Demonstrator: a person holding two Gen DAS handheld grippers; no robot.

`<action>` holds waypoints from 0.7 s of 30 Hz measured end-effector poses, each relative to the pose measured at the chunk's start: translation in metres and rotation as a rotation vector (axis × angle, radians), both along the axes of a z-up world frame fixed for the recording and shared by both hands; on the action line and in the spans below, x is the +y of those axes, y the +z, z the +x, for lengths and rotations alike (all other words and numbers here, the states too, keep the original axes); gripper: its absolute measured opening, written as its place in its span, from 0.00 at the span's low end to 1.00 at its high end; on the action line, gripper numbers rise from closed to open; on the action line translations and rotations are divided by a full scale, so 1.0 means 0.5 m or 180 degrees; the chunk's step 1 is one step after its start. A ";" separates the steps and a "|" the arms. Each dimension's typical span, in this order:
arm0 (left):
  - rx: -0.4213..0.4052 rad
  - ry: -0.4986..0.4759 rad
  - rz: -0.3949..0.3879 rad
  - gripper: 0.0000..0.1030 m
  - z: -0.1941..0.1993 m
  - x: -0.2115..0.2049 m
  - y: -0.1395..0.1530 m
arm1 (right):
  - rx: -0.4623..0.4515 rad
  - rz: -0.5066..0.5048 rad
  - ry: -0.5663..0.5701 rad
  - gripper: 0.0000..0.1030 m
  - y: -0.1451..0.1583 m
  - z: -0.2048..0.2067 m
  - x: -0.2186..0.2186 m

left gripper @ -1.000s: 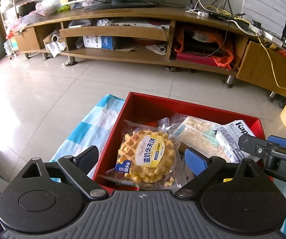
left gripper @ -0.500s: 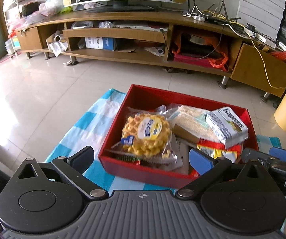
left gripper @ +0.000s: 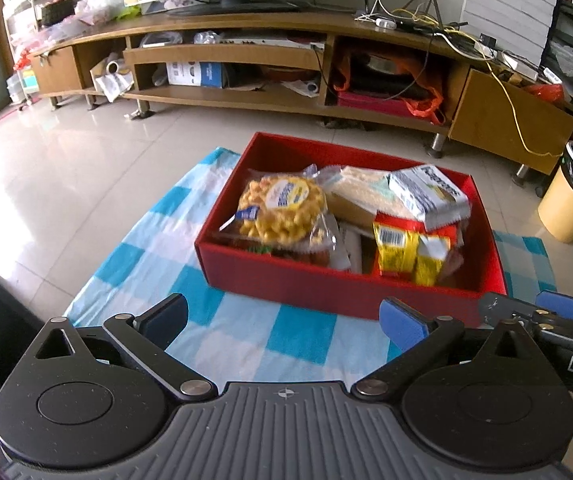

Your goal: Organize snacks

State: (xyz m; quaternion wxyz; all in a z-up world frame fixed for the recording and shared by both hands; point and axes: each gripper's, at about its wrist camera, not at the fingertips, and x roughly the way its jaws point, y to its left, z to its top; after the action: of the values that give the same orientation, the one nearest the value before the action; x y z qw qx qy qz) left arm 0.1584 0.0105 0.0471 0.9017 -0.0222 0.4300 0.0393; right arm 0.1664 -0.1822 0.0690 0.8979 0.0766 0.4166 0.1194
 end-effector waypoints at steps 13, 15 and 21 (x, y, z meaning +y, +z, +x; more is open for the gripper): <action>0.0044 -0.0117 0.0015 1.00 -0.080 -0.021 -0.015 | 0.0082 0.0046 -0.0033 0.65 -0.009 -0.082 -0.016; 0.0039 -0.0126 0.0031 1.00 -0.091 -0.023 -0.015 | 0.0077 0.0057 -0.0034 0.65 -0.007 -0.094 -0.017; 0.0050 -0.0139 0.0032 1.00 -0.119 -0.025 -0.016 | 0.0100 0.0074 -0.0025 0.65 -0.008 -0.126 -0.019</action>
State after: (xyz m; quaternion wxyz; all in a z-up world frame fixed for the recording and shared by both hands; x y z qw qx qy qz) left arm 0.0989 -0.0018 0.0392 0.8990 -0.0080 0.4373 0.0220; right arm 0.1036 -0.1915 0.0650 0.8908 0.0905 0.4291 0.1195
